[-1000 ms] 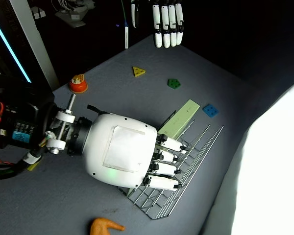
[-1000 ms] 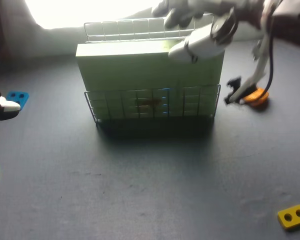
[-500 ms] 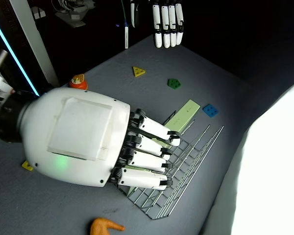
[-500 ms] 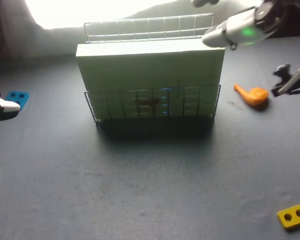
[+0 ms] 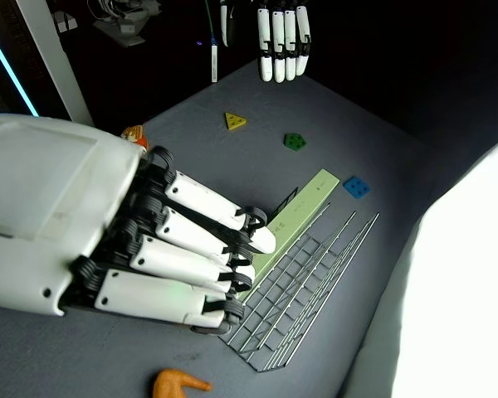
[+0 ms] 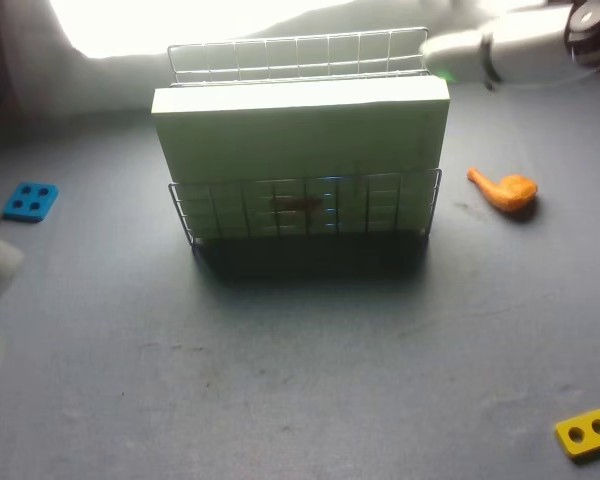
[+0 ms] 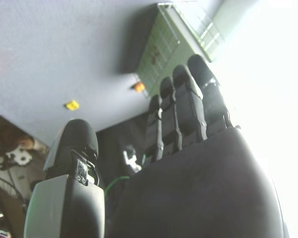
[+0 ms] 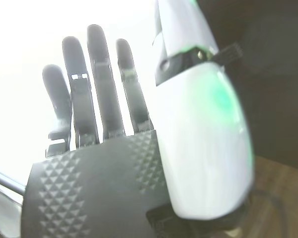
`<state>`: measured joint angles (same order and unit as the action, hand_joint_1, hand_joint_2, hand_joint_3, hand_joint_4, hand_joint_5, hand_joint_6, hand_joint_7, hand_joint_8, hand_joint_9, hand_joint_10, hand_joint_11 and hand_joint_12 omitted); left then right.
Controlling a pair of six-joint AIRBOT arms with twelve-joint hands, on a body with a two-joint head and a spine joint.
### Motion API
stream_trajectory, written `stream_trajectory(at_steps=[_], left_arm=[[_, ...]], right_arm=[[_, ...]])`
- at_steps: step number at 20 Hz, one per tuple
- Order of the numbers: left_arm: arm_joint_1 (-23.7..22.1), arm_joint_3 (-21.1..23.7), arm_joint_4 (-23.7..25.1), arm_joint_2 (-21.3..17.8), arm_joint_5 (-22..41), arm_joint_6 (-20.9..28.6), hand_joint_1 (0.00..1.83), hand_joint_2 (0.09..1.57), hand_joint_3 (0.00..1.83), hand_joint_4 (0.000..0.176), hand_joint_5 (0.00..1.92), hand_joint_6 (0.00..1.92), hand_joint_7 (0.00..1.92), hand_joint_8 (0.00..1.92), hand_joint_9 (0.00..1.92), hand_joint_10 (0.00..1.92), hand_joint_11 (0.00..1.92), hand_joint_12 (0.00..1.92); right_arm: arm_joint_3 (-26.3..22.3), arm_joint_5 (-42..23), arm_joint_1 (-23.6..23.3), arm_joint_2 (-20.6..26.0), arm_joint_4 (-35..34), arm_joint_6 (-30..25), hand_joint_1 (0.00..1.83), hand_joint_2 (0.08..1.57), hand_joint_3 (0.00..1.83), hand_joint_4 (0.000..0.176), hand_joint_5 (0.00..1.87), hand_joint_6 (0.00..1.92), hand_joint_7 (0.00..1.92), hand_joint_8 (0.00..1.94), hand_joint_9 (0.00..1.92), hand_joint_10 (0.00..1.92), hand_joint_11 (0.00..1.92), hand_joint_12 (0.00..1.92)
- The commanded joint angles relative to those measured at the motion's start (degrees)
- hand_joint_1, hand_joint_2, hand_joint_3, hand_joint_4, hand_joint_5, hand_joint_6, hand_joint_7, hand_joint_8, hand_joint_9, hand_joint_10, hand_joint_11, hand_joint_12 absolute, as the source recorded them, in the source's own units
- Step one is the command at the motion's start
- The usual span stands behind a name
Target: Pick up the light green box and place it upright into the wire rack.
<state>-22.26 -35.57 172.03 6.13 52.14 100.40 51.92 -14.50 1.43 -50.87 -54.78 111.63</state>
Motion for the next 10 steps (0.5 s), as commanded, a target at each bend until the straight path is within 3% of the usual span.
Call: stream_trajectory(at_steps=[1,2,4,8,9,10], left_arm=[[-0.7,0.3,0.5,-0.2,-4.9,0.2,0.36,1.33,0.01,0.000,0.72,1.37,0.69,1.73,0.64,1.89,0.51,1.91],[-0.7,0.3,0.5,-0.2,-4.9,0.2,0.33,1.35,0.01,0.000,0.72,1.57,0.74,1.78,0.68,1.92,0.55,1.92],[-0.7,0.1,0.5,-0.2,-4.9,0.2,0.31,1.36,0.01,0.000,0.74,1.78,0.80,1.86,0.74,1.92,0.59,1.92],[-0.7,-0.3,0.5,-0.2,-4.9,0.2,0.32,1.35,0.00,0.000,0.82,1.85,0.93,1.92,0.86,1.92,0.69,1.92],[-0.7,-0.4,0.5,-0.2,-4.9,0.2,0.34,1.35,0.00,0.000,0.84,1.86,0.96,1.92,0.88,1.92,0.71,1.92],[-0.7,-0.5,0.5,-0.2,-4.9,0.2,0.36,1.34,0.00,0.000,0.85,1.88,0.98,1.92,0.91,1.92,0.73,1.92]], right_arm=[[-0.6,-4.1,-0.3,1.0,1.4,0.0,0.14,1.29,0.01,0.000,0.93,1.69,1.05,1.68,0.91,1.89,0.76,1.92],[-1.2,-4.0,-0.2,1.6,1.4,0.2,0.11,1.30,0.01,0.000,1.00,1.76,1.14,1.76,1.03,1.91,0.88,1.92],[-2.5,-3.8,0.1,2.8,1.4,0.8,0.16,1.29,0.00,0.000,1.09,1.81,1.24,1.81,1.19,1.92,1.06,1.92],[-3.5,-3.6,0.5,3.2,1.4,2.5,0.18,1.30,0.00,0.000,1.19,1.83,1.35,1.86,1.36,1.92,1.29,1.92],[-3.5,-3.6,0.7,3.2,1.4,3.1,0.17,1.31,0.00,0.070,1.21,1.83,1.36,1.86,1.37,1.92,1.31,1.92],[-3.5,-3.6,0.9,3.2,1.5,4.0,0.13,1.32,0.00,0.172,1.22,1.87,1.37,1.87,1.39,1.92,1.35,1.92]])
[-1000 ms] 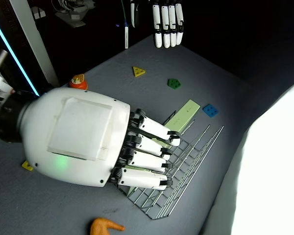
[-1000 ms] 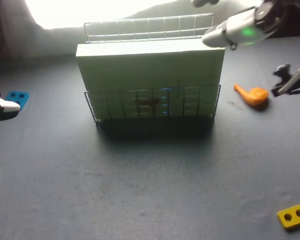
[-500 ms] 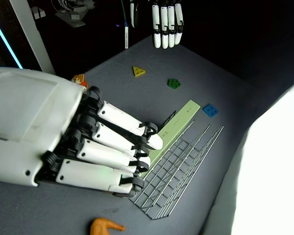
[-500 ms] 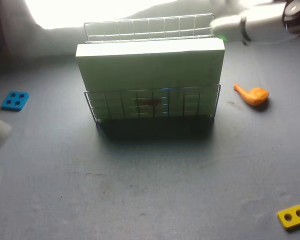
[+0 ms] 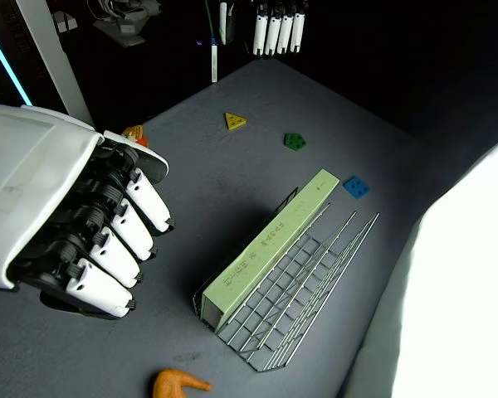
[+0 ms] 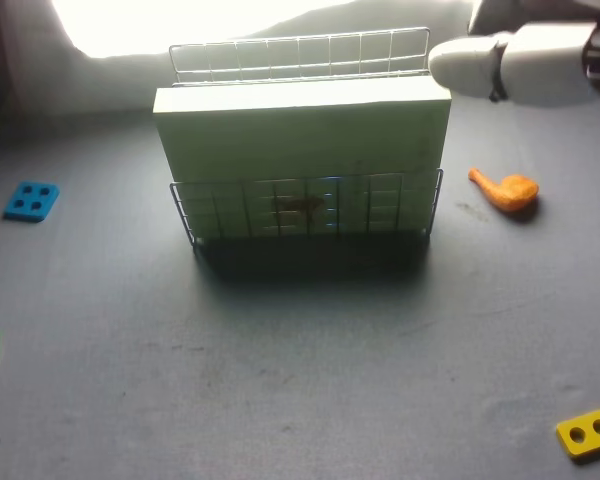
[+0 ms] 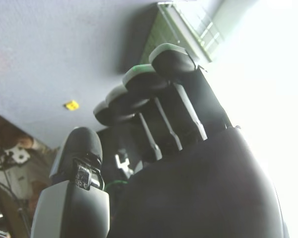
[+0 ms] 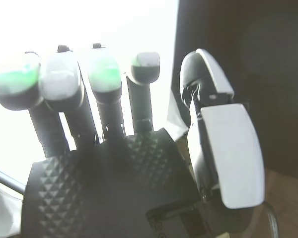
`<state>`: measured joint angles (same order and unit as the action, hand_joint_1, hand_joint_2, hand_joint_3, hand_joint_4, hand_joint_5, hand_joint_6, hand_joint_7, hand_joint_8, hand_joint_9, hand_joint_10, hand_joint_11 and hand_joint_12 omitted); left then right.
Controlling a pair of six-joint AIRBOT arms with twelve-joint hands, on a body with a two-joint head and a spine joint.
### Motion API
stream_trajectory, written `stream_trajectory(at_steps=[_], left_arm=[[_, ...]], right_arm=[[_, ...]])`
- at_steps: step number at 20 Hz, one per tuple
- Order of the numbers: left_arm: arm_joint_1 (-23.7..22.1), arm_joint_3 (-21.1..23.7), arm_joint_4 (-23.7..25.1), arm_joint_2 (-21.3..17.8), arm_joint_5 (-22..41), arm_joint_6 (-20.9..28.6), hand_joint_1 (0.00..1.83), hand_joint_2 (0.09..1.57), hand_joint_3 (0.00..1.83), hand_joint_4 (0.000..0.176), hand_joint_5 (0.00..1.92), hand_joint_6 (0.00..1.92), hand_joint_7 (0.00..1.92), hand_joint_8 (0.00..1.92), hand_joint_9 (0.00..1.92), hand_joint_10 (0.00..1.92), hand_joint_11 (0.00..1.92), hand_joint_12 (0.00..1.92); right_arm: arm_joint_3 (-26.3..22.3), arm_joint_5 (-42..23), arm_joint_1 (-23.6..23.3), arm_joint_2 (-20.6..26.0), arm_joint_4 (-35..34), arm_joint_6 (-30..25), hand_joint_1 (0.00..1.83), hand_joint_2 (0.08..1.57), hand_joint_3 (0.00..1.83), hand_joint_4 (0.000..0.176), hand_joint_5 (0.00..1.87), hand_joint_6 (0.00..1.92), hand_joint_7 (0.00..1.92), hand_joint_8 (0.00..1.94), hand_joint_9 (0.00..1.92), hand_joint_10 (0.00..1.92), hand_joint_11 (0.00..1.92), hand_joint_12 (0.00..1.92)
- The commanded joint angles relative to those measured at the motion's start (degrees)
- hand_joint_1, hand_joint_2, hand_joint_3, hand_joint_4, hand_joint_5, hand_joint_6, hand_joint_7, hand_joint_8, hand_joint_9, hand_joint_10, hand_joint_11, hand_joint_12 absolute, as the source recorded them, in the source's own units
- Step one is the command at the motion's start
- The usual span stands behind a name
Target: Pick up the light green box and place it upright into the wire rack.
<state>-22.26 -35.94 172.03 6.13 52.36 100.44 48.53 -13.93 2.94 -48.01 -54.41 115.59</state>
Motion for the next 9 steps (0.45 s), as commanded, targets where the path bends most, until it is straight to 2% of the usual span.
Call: stream_trajectory(at_steps=[1,4,9], left_arm=[[-0.7,-0.1,0.5,-0.2,-5.1,0.1,0.36,1.34,0.00,0.000,0.85,1.88,0.98,1.92,0.91,1.92,0.73,1.92],[-0.7,-0.2,0.5,-0.2,-5.1,0.1,0.36,1.34,0.00,0.000,0.85,1.88,0.98,1.92,0.91,1.92,0.73,1.92],[-0.7,-0.3,0.5,-0.2,-5.1,0.1,0.37,1.33,0.00,0.000,0.88,1.87,1.00,1.92,0.91,1.92,0.73,1.92]], right_arm=[[0.0,-4.3,-0.4,0.3,1.8,0.3,0.13,1.32,0.00,0.172,1.22,1.87,1.37,1.87,1.39,1.92,1.35,1.92],[0.4,-4.6,0.4,0.2,9.3,-4.0,0.13,1.32,0.00,0.176,1.22,1.87,1.38,1.87,1.40,1.92,1.35,1.92],[1.8,-4.8,1.9,0.1,27.1,-19.2,0.14,1.33,0.00,0.176,1.17,1.89,1.33,1.91,1.37,1.92,1.33,1.92]])
